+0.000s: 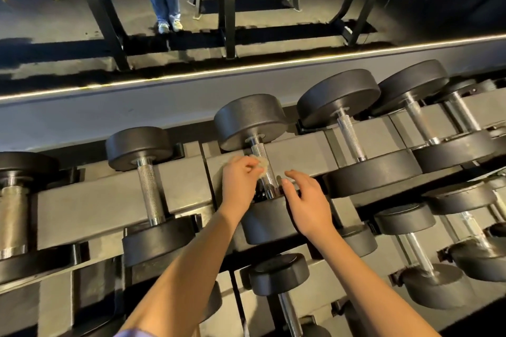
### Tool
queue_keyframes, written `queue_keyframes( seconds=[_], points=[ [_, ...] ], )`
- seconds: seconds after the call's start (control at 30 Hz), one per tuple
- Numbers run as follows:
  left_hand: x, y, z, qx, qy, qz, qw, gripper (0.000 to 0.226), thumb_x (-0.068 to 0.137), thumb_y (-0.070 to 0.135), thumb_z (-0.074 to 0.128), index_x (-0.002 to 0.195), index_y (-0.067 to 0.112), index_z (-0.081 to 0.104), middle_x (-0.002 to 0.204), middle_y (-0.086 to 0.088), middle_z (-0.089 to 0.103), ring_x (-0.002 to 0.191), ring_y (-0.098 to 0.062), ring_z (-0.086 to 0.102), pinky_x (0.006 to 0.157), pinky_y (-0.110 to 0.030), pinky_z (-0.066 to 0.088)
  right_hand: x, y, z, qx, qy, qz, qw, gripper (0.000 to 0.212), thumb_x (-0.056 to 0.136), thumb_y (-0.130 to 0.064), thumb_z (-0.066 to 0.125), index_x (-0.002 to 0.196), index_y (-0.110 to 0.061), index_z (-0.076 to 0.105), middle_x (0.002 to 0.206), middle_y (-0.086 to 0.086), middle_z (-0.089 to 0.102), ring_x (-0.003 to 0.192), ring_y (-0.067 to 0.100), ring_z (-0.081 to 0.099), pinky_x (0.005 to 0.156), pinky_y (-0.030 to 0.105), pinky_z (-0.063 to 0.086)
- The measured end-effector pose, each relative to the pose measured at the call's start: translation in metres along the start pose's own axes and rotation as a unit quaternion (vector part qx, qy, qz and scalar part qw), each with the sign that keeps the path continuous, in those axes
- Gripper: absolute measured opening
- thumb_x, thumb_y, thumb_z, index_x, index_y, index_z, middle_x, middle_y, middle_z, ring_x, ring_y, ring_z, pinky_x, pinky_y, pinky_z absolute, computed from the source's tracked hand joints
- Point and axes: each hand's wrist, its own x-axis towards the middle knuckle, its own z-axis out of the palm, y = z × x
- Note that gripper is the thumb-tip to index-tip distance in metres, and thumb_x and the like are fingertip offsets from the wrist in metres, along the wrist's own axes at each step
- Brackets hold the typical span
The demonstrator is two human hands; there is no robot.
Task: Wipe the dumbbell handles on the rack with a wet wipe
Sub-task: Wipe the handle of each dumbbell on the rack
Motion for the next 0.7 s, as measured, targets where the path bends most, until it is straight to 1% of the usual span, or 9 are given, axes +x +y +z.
queue_keyframes(
  seconds=[0.07,0.13,0.17,0.23,0.3,0.4,0.53,0.63,0.7],
  points=[
    [0.011,0.002,-0.002,0.001,0.031,-0.009,0.999,0.013,0.085,0.012,0.067,0.097,0.009,0.071,0.099,0.000,0.059,0.075,0.001,0.052,0.068,0.001,0.038,-0.001,0.000,0.001,0.001,-0.001,0.001,1.000,0.036,0.098,-0.037,0.046,0.128,-0.020,0.056,0.133,-0.004,0.054,0.127,0.012,0.042,0.095,0.020,0.029],
    [0.017,0.001,-0.001,-0.006,0.024,-0.015,1.000,0.013,0.086,0.014,0.066,0.098,0.010,0.071,0.098,0.002,0.062,0.078,-0.001,0.055,0.069,-0.002,0.040,0.000,0.001,0.003,0.001,0.000,-0.001,1.000,0.036,0.098,-0.037,0.046,0.127,-0.019,0.057,0.132,-0.004,0.055,0.125,0.012,0.044,0.095,0.021,0.030],
    [0.017,-0.001,0.000,-0.013,0.014,-0.020,1.000,0.013,0.085,0.015,0.067,0.097,0.011,0.072,0.096,0.002,0.064,0.080,-0.003,0.059,0.071,-0.006,0.044,0.000,0.002,0.003,0.001,0.001,-0.001,1.000,0.037,0.097,-0.038,0.046,0.127,-0.019,0.058,0.131,-0.004,0.056,0.125,0.012,0.044,0.095,0.021,0.031],
    [0.009,-0.007,0.002,-0.016,-0.013,-0.025,0.999,0.012,0.084,0.017,0.069,0.095,0.012,0.072,0.092,0.001,0.068,0.082,-0.011,0.064,0.078,-0.022,0.051,0.001,0.002,0.002,-0.001,0.003,0.001,1.000,0.037,0.097,-0.039,0.045,0.126,-0.020,0.058,0.130,-0.004,0.056,0.124,0.012,0.044,0.094,0.021,0.031],
    [-0.002,-0.012,0.003,0.002,-0.056,-0.026,0.998,0.011,0.084,0.018,0.070,0.094,0.014,0.071,0.092,0.002,0.068,0.082,-0.010,0.064,0.079,-0.026,0.052,0.001,0.003,0.001,-0.004,0.004,0.002,1.000,0.037,0.097,-0.040,0.045,0.126,-0.020,0.058,0.130,-0.005,0.057,0.124,0.011,0.044,0.094,0.020,0.030],
    [-0.008,-0.009,0.000,0.005,-0.074,-0.021,0.997,0.010,0.085,0.016,0.069,0.094,0.014,0.071,0.086,0.005,0.068,0.079,-0.006,0.063,0.077,-0.023,0.052,0.000,0.003,0.001,0.003,0.003,0.002,1.000,0.036,0.097,-0.039,0.045,0.126,-0.020,0.058,0.130,-0.005,0.057,0.124,0.011,0.045,0.094,0.021,0.031],
    [0.011,0.007,-0.004,-0.055,0.002,-0.046,0.997,0.007,0.085,0.015,0.068,0.092,0.017,0.070,0.078,0.011,0.064,0.073,0.001,0.060,0.074,-0.018,0.052,0.000,0.003,0.002,0.013,0.006,-0.002,1.000,0.035,0.098,-0.037,0.046,0.125,-0.020,0.058,0.128,-0.005,0.057,0.123,0.011,0.045,0.093,0.022,0.033],
    [0.014,0.011,-0.005,-0.033,-0.004,-0.044,0.998,0.007,0.086,0.016,0.068,0.093,0.018,0.069,0.079,0.010,0.064,0.071,0.004,0.058,0.065,-0.005,0.046,0.000,0.004,0.002,0.015,0.007,-0.008,1.000,0.036,0.098,-0.037,0.045,0.126,-0.018,0.058,0.128,-0.004,0.057,0.122,0.011,0.045,0.093,0.021,0.032],
    [0.007,0.010,-0.005,-0.017,-0.017,-0.052,0.998,0.009,0.084,0.014,0.070,0.093,0.015,0.070,0.077,0.008,0.063,0.068,0.004,0.057,0.064,-0.006,0.046,0.001,0.005,0.002,0.015,0.007,-0.013,1.000,0.036,0.098,-0.037,0.045,0.126,-0.017,0.058,0.129,-0.003,0.057,0.122,0.012,0.046,0.092,0.021,0.032]
  ],
)
